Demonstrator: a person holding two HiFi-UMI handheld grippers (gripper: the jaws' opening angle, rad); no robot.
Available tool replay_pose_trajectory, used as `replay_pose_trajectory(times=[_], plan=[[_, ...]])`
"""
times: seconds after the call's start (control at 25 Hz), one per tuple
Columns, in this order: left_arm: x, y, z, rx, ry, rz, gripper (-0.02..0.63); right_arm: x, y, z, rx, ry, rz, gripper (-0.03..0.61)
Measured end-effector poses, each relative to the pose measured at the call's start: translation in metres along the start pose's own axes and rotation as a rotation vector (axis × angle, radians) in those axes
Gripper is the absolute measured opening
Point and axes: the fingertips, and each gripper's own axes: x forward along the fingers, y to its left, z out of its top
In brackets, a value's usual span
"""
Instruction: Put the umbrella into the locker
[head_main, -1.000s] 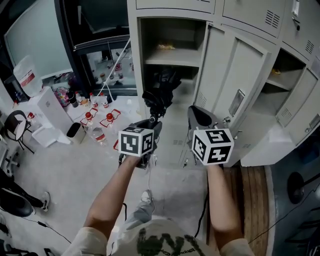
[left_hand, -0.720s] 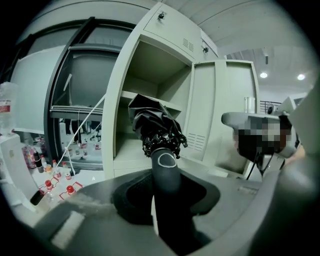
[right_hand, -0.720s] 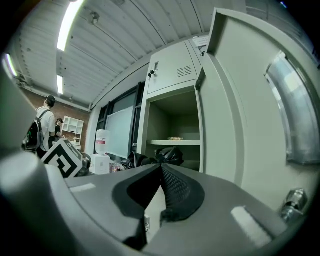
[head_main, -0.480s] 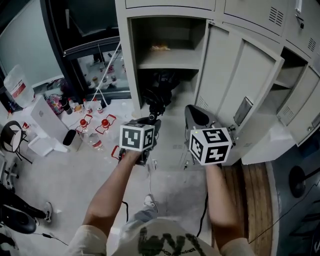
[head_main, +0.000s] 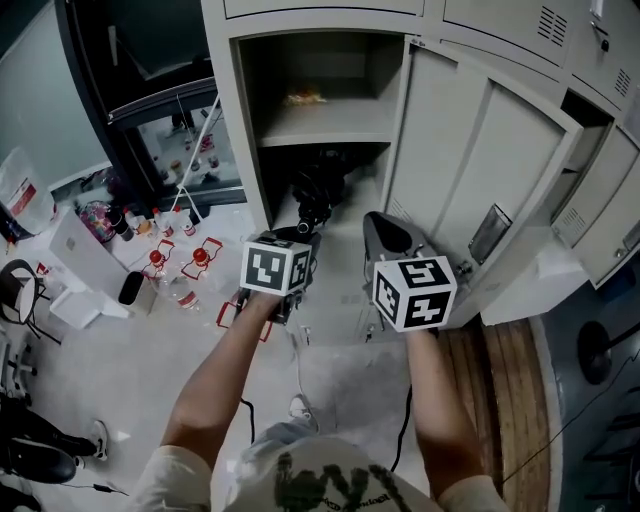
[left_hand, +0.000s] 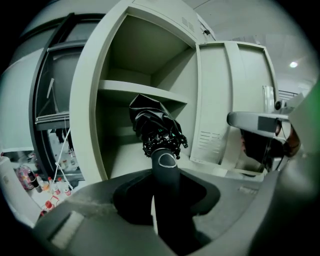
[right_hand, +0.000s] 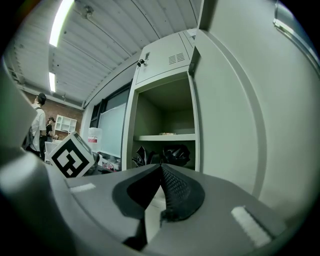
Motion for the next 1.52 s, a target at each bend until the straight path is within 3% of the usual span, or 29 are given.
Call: replay_pose_trajectory(times=[0.92,1.2,1.52], plan=[[0.065,0.034,0.041,0.147,0.061,0.032,0.133,0.032,-0.018,-0.011,-0.009,0.027,-0.043,-0.002],[0.086,0.058,0.050,0.215,0.078,0.111,0.135,0.045,-0.026,-0.016,-0.009,0.039,-0.056,-0.002],[0.111,0.072,0.058,0.216,0.106,0.126,0.135,0.056,-0.036,-0.020,-0.024,0.055,-0.068,-0.002]])
